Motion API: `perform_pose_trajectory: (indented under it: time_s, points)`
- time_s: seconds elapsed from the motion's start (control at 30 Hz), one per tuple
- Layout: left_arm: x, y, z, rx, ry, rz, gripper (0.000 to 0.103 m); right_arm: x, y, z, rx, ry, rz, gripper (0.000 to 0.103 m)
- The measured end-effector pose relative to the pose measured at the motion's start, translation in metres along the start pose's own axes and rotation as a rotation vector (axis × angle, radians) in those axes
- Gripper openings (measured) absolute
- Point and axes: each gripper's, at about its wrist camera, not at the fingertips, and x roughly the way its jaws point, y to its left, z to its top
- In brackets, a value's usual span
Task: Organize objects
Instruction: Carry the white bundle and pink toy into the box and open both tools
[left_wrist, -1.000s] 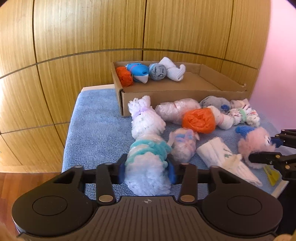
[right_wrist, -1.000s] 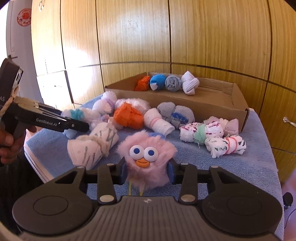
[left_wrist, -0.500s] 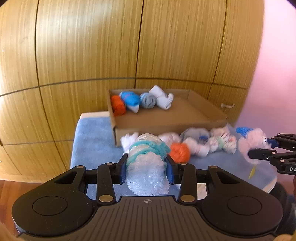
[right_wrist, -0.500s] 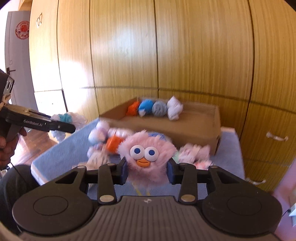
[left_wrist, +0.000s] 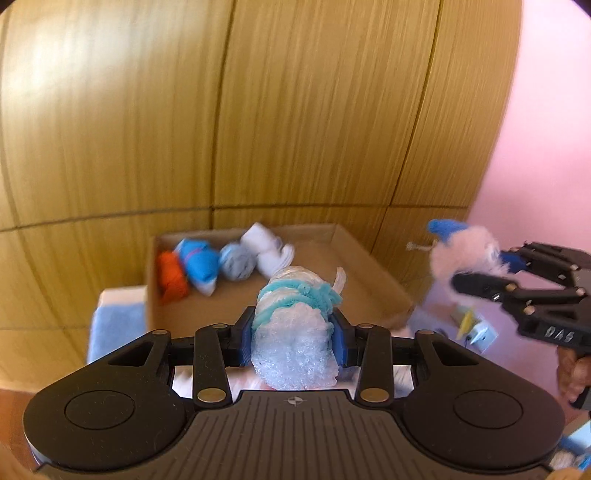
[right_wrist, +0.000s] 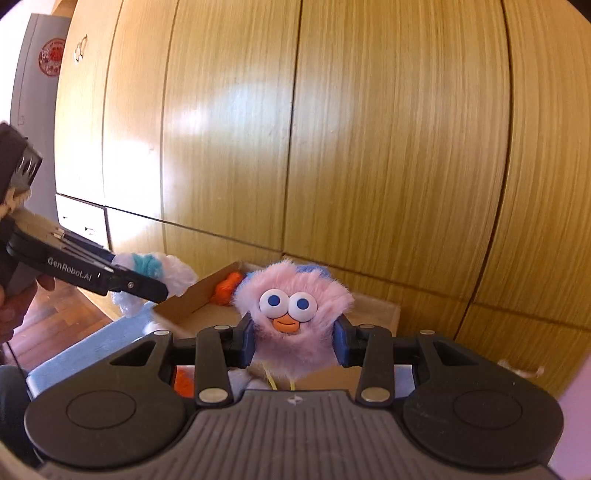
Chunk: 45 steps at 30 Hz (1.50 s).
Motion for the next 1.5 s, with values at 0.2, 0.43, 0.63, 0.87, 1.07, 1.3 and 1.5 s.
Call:
perform_pose_trajectory:
  time_s: [0.2,0.43,0.63,0.87,1.07,1.3,1.5]
  points:
    - [0.05,-0.005,0.045,-0.069,0.046,-0.035,0.047,0.039,-0.031,0.021,0.035,0.022,-0.004,0.037]
    - [0.125,-0.011,0.078,-0.104,0.104,-0.069,0.047,0.099,-0.059,0.028,0.048,0.078,-0.01,0.037]
    - [0.191,-0.007,0.089,-0.136,0.157,-0.077,0.047,0.162,-0.07,0.009,-0.004,0.152,-0.039,0.037]
    - [0.248,0.007,0.083,-0.154,0.195,-0.064,0.047,0.228,-0.071,-0.012,-0.048,0.22,-0.04,0.037]
    - [0.28,0.014,0.075,-0.155,0.225,-0.037,0.047,0.275,-0.062,-0.033,-0.102,0.285,-0.036,0.037]
    - [0.297,0.011,0.07,-0.11,0.244,-0.02,0.048,0.304,-0.052,-0.052,-0.138,0.329,-0.04,0.04]
    - [0.302,0.007,0.073,-0.117,0.247,-0.02,0.056,0.307,-0.043,-0.058,-0.149,0.314,-0.04,0.05]
